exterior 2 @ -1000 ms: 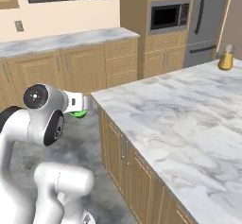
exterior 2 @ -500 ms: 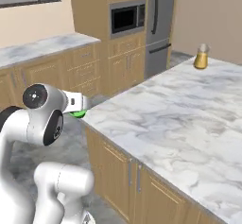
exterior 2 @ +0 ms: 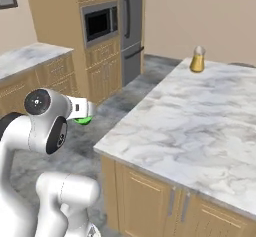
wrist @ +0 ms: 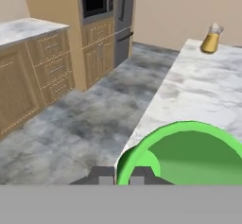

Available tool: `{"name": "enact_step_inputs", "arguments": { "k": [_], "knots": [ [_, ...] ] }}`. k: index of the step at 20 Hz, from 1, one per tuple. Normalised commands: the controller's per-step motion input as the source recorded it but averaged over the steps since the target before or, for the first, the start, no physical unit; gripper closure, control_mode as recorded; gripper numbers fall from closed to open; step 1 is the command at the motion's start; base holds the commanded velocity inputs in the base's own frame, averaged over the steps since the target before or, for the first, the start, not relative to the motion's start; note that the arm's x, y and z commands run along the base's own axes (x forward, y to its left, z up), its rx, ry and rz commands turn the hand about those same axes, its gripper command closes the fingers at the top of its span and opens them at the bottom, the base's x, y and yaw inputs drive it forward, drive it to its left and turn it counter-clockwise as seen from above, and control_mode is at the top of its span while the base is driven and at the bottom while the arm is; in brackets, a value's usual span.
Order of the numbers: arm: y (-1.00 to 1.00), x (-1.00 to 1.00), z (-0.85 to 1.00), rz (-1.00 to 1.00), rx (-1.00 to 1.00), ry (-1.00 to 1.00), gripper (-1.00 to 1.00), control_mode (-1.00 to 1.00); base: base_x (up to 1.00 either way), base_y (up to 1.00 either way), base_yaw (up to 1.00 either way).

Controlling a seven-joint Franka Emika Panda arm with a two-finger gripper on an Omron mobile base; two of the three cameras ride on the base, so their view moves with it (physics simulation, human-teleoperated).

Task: Place the pitcher and cup on the dining counter for serving.

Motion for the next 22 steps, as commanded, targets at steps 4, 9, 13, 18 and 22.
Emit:
{"name": "enact_step_inputs", "arguments": {
  "k": [4, 9, 13, 18, 22],
  "knots": [
    [0.0, 0.0, 0.0, 0.0, 0.0, 0.0, 1.0, 1.0, 0.76, 1.0, -0.45],
    [0.0, 0.0, 0.0, 0.0, 0.0, 0.0, 1.0, 1.0, 0.84, 1.0, -0.46],
    [0.0, 0.0, 0.0, 0.0, 0.0, 0.0, 1.0, 1.0, 0.99, 1.0, -0.5],
    [0.0, 0.0, 0.0, 0.0, 0.0, 0.0, 1.0, 1.0, 1.0, 1.0, -0.52],
    [0.0, 0.0, 0.0, 0.0, 0.0, 0.0, 1.0, 1.0, 0.91, 1.0, -0.58]
  ]
}}
